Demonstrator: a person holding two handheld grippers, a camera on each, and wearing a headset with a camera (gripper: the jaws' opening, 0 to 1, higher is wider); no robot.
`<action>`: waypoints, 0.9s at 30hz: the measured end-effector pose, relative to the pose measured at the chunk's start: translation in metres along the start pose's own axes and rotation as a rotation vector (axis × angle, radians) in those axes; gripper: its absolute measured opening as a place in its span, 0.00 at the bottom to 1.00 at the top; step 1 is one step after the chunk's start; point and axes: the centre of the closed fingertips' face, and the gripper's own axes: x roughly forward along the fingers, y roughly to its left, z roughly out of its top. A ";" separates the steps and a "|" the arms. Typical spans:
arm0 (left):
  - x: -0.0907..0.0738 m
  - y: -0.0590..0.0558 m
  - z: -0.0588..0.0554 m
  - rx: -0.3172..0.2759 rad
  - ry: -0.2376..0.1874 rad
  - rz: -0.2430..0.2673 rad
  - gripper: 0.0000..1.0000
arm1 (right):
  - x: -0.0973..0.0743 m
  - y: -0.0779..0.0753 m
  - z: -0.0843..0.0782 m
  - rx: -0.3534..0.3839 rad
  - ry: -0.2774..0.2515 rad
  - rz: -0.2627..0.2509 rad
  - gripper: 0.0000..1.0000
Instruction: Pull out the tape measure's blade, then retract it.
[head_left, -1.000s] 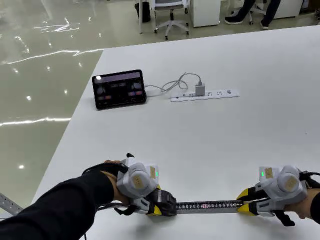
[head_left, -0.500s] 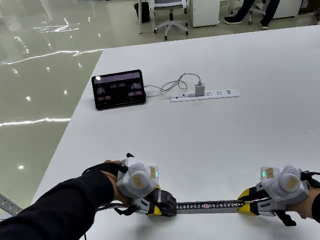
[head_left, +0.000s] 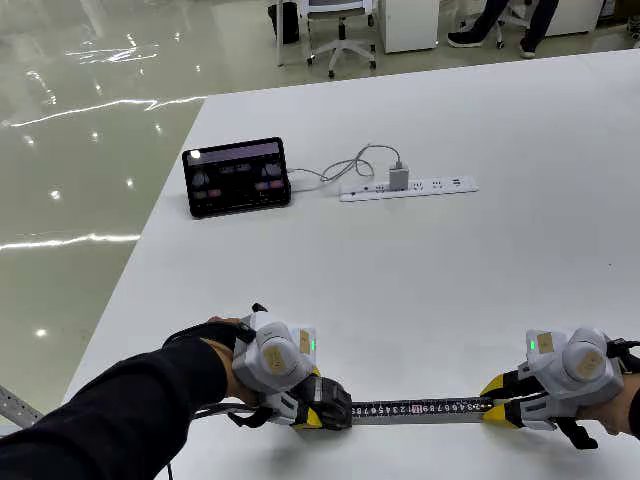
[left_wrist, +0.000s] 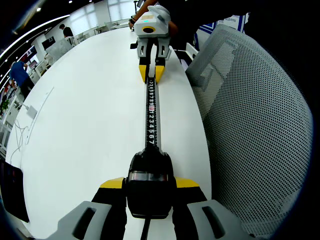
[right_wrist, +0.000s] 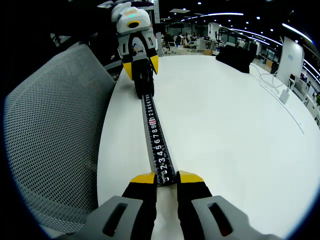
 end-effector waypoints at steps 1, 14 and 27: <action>0.000 0.000 0.000 0.000 0.000 0.000 0.31 | -0.001 0.000 0.000 0.001 0.001 0.000 0.10; 0.000 0.001 0.000 -0.009 0.001 0.003 0.31 | -0.003 -0.001 -0.002 0.013 -0.001 -0.003 0.10; 0.000 0.000 0.000 -0.009 -0.002 0.003 0.31 | -0.007 -0.004 -0.007 0.014 0.004 -0.002 0.10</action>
